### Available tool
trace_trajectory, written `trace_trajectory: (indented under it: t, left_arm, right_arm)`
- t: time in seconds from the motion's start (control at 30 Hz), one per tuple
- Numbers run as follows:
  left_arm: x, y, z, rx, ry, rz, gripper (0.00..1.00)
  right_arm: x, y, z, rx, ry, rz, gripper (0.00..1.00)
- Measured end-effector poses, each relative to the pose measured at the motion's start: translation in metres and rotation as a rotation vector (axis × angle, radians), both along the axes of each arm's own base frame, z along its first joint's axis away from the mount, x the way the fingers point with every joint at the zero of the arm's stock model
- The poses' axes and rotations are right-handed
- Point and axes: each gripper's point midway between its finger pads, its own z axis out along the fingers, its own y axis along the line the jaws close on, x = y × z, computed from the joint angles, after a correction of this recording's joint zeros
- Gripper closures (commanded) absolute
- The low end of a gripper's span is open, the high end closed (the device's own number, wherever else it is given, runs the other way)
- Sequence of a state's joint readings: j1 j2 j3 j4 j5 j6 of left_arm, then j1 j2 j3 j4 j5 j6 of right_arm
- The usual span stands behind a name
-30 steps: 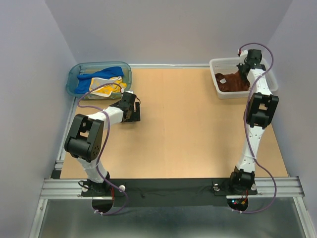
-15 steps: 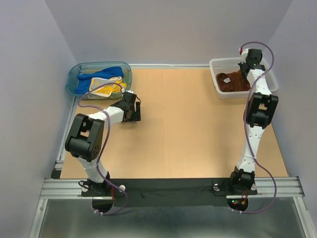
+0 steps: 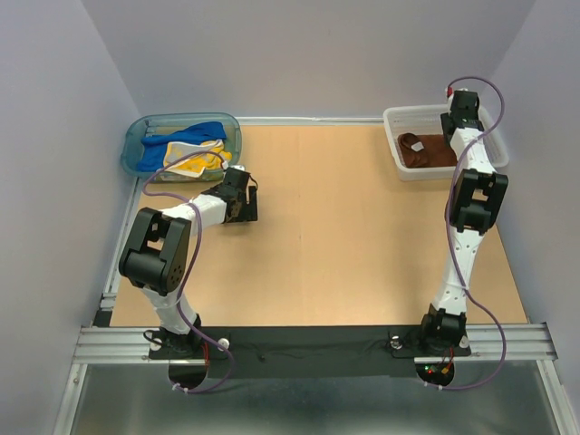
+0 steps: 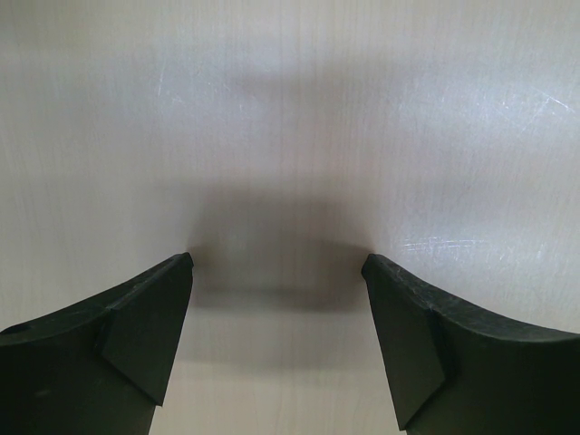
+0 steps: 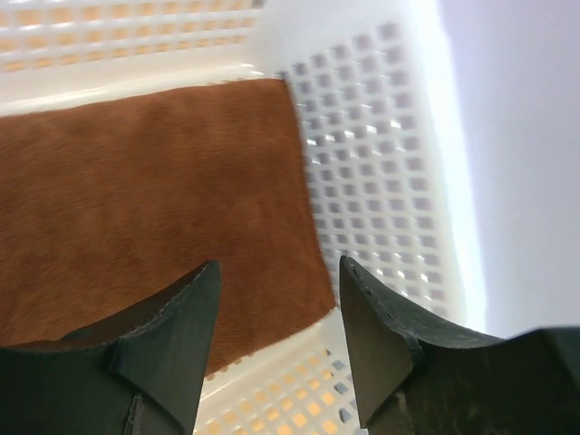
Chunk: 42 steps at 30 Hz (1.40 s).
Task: Fold and stack the towels
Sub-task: Neatly place the folded towel into the bin
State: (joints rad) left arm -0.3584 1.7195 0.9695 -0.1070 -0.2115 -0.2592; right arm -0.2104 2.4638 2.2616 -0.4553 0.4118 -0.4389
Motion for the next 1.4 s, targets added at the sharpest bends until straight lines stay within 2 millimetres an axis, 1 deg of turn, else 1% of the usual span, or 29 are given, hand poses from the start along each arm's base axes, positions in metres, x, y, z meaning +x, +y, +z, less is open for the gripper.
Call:
trace_trajectory:
  t: [0.17, 0.23, 0.3, 0.33, 0.4, 0.53, 0.6, 0.67, 0.8, 0.87, 0.93, 1.0, 1.17, 1.23, 1.4]
  left_arm:
    - [0.001, -0.001, 0.001, -0.003, -0.004, -0.002, 0.12]
    - [0.001, -0.002, 0.001, -0.003, -0.005, -0.004, 0.12]
    - [0.001, -0.003, 0.001, -0.003, -0.006, -0.007, 0.12]
    - [0.001, -0.003, 0.001, -0.005, -0.006, -0.008, 0.12]
    - [0.0, -0.004, 0.001, -0.007, -0.006, -0.01, 0.12]
    - [0.0, -0.007, 0.004, -0.014, -0.012, -0.017, 0.12]
    - [0.001, -0.008, 0.008, -0.018, -0.023, -0.019, 0.12]
    - [0.001, -0.01, 0.014, -0.023, -0.036, -0.026, 0.12]
    - [0.002, -0.014, 0.021, -0.028, -0.055, -0.036, 0.12]
    - [0.002, -0.014, 0.023, -0.028, -0.059, -0.038, 0.12]
    - [0.002, -0.015, 0.023, -0.027, -0.06, -0.041, 0.12]
    - [0.001, -0.016, 0.023, -0.027, -0.059, -0.046, 0.12]
    - [0.001, -0.016, 0.023, -0.025, -0.059, -0.049, 0.12]
    - [0.001, -0.016, 0.023, -0.024, -0.059, -0.051, 0.12]
    - [0.0, -0.019, 0.023, -0.023, -0.058, -0.059, 0.12]
  right_arm:
    - [-0.006, -0.011, 0.008, -0.031, -0.035, -0.097, 0.39]
    - [-0.01, -0.01, 0.008, -0.011, -0.049, -0.113, 0.39]
    - [-0.015, -0.002, 0.005, 0.04, -0.057, -0.097, 0.39]
    - [-0.015, 0.004, 0.004, 0.077, -0.065, -0.077, 0.39]
    - [-0.017, 0.024, 0.002, 0.18, -0.079, -0.015, 0.39]
    - [-0.011, 0.073, 0.014, 0.416, -0.151, 0.125, 0.39]
    - [-0.006, 0.09, 0.02, 0.504, -0.182, 0.172, 0.38]
    - [-0.003, 0.105, 0.02, 0.579, -0.195, 0.207, 0.38]
    - [-0.003, 0.127, 0.012, 0.703, -0.19, 0.24, 0.3]
    - [-0.002, 0.135, 0.005, 0.753, -0.185, 0.252, 0.29]
    - [-0.001, 0.142, -0.004, 0.8, -0.172, 0.256, 0.27]
    - [-0.001, 0.148, -0.023, 0.849, -0.145, 0.249, 0.26]
    - [-0.003, 0.153, -0.052, 0.908, -0.104, 0.213, 0.25]
    - [-0.002, 0.153, -0.054, 0.914, -0.106, 0.206, 0.25]
    - [0.002, 0.155, -0.051, 0.922, -0.125, 0.219, 0.25]
